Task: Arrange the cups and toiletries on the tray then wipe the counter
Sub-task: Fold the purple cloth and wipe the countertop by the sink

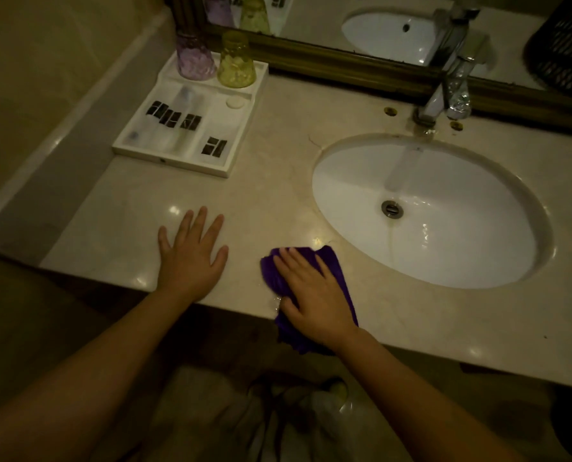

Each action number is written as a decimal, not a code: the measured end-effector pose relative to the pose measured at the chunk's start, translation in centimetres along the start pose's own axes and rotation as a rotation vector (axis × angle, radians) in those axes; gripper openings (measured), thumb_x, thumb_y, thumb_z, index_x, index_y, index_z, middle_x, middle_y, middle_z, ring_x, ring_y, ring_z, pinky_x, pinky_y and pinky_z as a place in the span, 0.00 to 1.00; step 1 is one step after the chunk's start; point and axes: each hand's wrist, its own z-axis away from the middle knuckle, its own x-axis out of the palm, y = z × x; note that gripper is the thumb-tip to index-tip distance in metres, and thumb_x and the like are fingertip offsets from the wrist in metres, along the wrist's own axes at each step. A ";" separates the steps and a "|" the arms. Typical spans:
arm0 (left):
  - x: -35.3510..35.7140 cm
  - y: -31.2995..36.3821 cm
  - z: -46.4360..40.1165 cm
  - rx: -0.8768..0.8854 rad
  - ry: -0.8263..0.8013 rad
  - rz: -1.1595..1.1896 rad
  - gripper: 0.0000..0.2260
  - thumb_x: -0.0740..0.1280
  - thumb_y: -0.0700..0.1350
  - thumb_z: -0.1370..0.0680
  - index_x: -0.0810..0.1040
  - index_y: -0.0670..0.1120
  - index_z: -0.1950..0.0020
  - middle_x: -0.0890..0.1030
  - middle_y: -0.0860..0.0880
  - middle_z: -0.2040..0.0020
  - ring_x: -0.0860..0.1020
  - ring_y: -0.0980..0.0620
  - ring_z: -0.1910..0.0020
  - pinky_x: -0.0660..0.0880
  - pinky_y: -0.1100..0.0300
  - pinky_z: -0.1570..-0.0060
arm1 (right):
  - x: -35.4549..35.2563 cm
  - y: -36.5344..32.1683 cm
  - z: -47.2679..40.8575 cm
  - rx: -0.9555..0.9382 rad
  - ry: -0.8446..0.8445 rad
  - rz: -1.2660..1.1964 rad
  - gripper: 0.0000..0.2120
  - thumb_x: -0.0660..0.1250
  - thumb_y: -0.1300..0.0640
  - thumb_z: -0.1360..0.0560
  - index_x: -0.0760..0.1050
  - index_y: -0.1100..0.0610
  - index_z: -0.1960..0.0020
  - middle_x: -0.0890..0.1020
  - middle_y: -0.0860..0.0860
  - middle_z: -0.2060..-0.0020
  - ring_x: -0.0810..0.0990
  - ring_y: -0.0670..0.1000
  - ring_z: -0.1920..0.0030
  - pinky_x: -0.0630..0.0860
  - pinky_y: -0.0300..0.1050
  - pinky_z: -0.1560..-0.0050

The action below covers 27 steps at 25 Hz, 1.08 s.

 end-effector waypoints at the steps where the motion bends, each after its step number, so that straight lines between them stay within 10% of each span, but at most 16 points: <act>1: 0.0 0.0 0.0 0.001 0.005 -0.001 0.26 0.51 0.56 0.22 0.50 0.54 0.25 0.52 0.47 0.22 0.49 0.47 0.24 0.45 0.36 0.30 | -0.1 0.0 0.7 -0.067 -0.046 -0.020 0.30 0.53 0.50 0.27 0.53 0.50 0.26 0.56 0.46 0.25 0.46 0.42 0.27 0.43 0.49 0.26; 10: 0.1 -0.4 0.2 -0.001 0.012 0.024 0.26 0.51 0.57 0.22 0.52 0.55 0.25 0.53 0.48 0.22 0.49 0.48 0.24 0.44 0.37 0.30 | -2.2 4.8 8.2 -0.396 -0.217 -0.017 0.23 0.52 0.53 0.23 0.62 0.51 0.28 0.64 0.48 0.28 0.57 0.46 0.26 0.52 0.53 0.27; 18: 0.5 -0.5 0.0 0.014 0.013 0.042 0.27 0.47 0.59 0.24 0.51 0.55 0.25 0.53 0.47 0.22 0.49 0.47 0.24 0.43 0.37 0.30 | -2.0 3.7 2.9 0.314 0.100 -0.010 0.31 0.50 0.56 0.29 0.54 0.55 0.26 0.57 0.50 0.26 0.57 0.50 0.27 0.51 0.52 0.28; 27: -0.9 -1.3 -0.6 -0.037 -0.063 0.385 0.25 0.49 0.50 0.20 0.45 0.54 0.24 0.49 0.48 0.22 0.47 0.51 0.24 0.41 0.47 0.28 | -1.1 -0.3 -9.2 0.027 -0.020 0.119 0.31 0.50 0.51 0.27 0.53 0.56 0.26 0.58 0.55 0.25 0.54 0.52 0.25 0.42 0.50 0.28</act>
